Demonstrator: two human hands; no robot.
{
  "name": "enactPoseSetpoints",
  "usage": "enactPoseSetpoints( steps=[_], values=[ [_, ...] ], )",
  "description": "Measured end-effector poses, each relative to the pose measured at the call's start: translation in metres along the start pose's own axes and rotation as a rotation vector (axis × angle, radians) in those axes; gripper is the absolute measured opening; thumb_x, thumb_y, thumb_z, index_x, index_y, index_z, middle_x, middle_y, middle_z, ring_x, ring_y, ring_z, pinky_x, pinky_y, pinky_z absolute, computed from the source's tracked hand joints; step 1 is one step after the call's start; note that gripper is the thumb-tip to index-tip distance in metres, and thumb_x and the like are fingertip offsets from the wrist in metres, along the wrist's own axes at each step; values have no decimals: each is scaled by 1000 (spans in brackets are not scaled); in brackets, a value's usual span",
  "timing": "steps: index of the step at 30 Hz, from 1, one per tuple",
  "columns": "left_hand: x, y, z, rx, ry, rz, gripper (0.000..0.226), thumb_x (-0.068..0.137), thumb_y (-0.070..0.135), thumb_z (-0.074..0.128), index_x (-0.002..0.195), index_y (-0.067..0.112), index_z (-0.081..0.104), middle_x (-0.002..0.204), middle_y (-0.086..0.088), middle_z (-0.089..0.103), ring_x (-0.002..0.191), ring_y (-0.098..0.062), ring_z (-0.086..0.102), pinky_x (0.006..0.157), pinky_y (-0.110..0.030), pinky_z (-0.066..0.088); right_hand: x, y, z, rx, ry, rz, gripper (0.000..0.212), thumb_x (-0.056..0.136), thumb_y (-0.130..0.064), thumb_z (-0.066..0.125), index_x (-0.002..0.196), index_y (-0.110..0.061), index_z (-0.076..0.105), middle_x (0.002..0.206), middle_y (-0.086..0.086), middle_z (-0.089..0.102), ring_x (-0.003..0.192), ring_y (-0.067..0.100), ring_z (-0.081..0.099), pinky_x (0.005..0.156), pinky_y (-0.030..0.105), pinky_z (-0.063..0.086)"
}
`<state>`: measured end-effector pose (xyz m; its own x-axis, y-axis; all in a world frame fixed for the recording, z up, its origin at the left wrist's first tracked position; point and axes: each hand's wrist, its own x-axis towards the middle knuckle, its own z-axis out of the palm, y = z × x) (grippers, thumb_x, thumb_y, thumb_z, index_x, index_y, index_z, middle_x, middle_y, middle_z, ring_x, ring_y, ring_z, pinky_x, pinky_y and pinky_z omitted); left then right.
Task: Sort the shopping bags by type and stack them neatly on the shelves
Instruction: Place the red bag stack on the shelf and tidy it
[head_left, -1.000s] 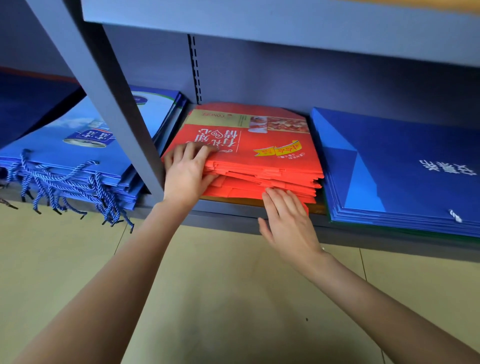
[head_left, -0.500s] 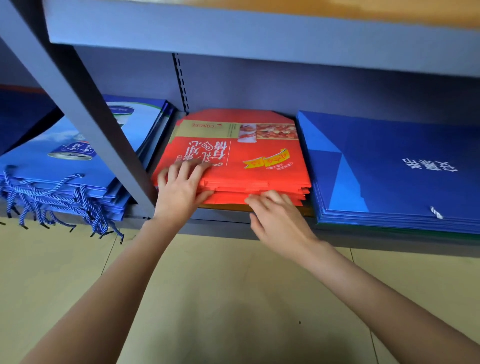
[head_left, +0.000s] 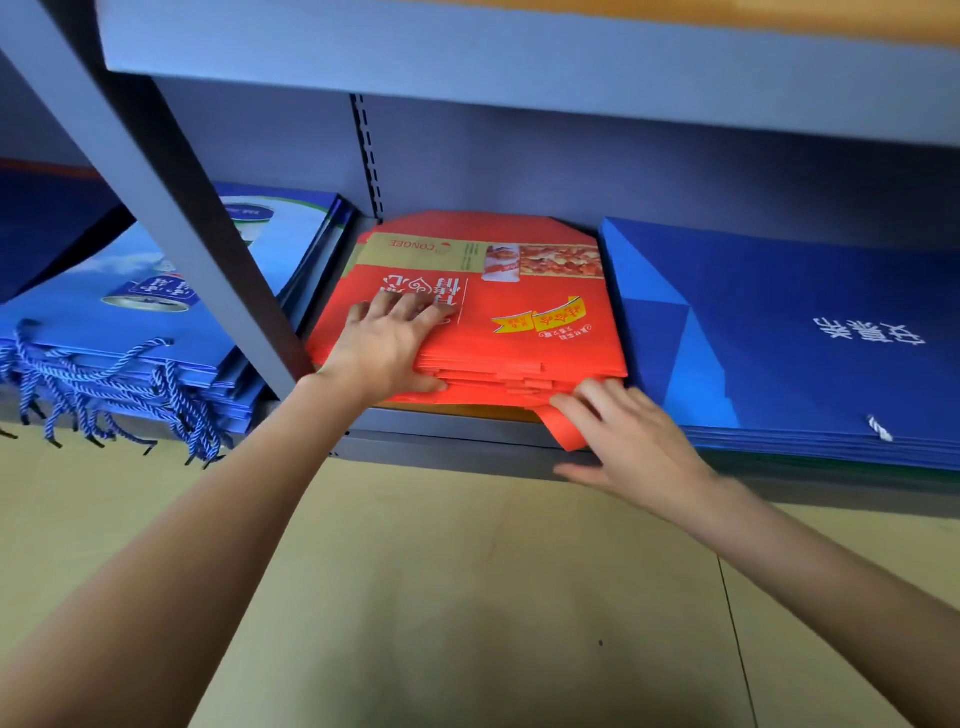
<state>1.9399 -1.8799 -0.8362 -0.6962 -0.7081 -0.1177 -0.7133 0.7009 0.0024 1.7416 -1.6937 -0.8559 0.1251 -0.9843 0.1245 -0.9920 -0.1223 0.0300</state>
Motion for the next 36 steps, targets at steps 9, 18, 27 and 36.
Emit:
enactPoseSetpoints(
  steps=[9, 18, 27, 36],
  values=[
    [2, -8, -21, -175, 332, 81, 47, 81, 30, 65, 126, 24, 56, 120, -4, 63, 109, -29, 58, 82, -41, 47, 4, 4, -4, 240, 294, -61, 22, 80, -17, 52, 87, -14, 72, 79, 0, 61, 58, 15, 56, 41, 22, 44],
    [11, -16, -46, -292, 329, 30, 51, 79, 46, 62, 124, 24, 56, 117, -4, 65, 110, -28, 58, 83, -37, 45, 34, -18, -36, 704, 513, 431, 18, 86, -5, 62, 100, -14, 68, 79, -9, 58, 57, 15, 60, 62, 16, 45],
    [4, -12, -36, -247, 286, 27, 44, 84, 34, 62, 127, 26, 52, 121, 0, 62, 111, -27, 57, 83, -42, 49, 46, -39, -4, 477, -11, 173, 40, 95, -18, 45, 132, -5, 49, 146, 8, 41, 128, 22, 45, 106, 25, 28],
    [8, -11, -34, -226, 567, -22, 36, 86, 29, 61, 120, 16, 59, 110, -9, 64, 105, -33, 57, 77, -41, 48, 66, -45, 22, 181, -397, 437, 69, 97, -53, 24, 151, -16, 0, 159, 2, -5, 143, 39, -2, 115, 51, 5]
  ],
)
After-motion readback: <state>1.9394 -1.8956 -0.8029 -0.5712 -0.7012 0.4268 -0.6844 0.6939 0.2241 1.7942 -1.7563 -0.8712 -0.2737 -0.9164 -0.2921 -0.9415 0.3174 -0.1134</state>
